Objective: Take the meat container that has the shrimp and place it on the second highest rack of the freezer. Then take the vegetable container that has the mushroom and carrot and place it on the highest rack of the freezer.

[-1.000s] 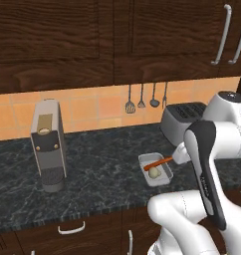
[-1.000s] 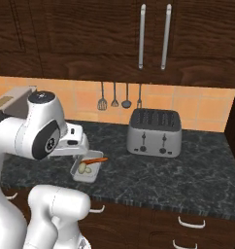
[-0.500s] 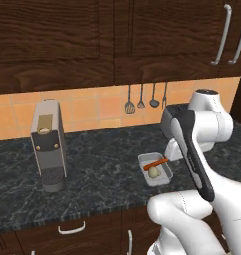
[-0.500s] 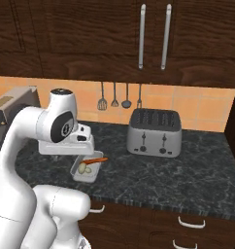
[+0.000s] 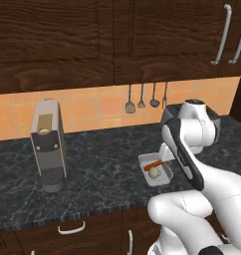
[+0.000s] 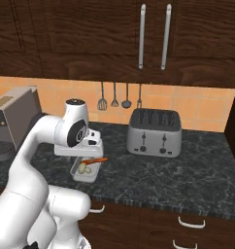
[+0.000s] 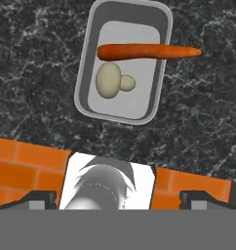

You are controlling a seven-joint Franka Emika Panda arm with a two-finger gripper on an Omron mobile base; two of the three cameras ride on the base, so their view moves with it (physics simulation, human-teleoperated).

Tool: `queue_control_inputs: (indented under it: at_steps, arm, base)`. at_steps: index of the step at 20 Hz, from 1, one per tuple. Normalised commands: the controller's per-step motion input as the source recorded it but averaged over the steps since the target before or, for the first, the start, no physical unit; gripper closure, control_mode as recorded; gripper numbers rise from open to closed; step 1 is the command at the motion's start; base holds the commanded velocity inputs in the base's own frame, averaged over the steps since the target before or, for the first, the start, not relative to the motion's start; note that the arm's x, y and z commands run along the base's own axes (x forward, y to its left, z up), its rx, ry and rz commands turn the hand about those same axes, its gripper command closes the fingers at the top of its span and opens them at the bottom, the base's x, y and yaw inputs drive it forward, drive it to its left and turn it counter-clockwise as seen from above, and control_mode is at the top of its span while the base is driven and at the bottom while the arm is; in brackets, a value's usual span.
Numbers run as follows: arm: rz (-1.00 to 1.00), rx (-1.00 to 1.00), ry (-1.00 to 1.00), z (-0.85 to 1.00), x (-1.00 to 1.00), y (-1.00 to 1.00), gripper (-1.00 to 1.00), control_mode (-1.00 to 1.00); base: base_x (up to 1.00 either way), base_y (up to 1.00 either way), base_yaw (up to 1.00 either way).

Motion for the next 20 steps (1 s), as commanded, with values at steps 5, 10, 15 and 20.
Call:
queue_control_inputs:
  at_steps: [5, 10, 15, 20]
  arm:
    - [-0.03, 0.00, 0.00, -0.69, 0.61, -0.14, -1.00, -1.00]
    - [-0.17, 0.00, 0.02, -0.34, 0.39, 0.00, -1.00, -1.00]
    - [-0.34, 0.00, 0.07, -0.26, -0.02, -0.02, -1.00, -1.00]
    - [-0.17, 0.00, 0.07, -0.33, 0.07, -0.15, -1.00, -1.00]
  base:
    - [0.00, 0.00, 0.00]
    - [0.00, 0.00, 0.00]
    - [0.00, 0.00, 0.00]
    - [0.00, 0.00, 0.00]
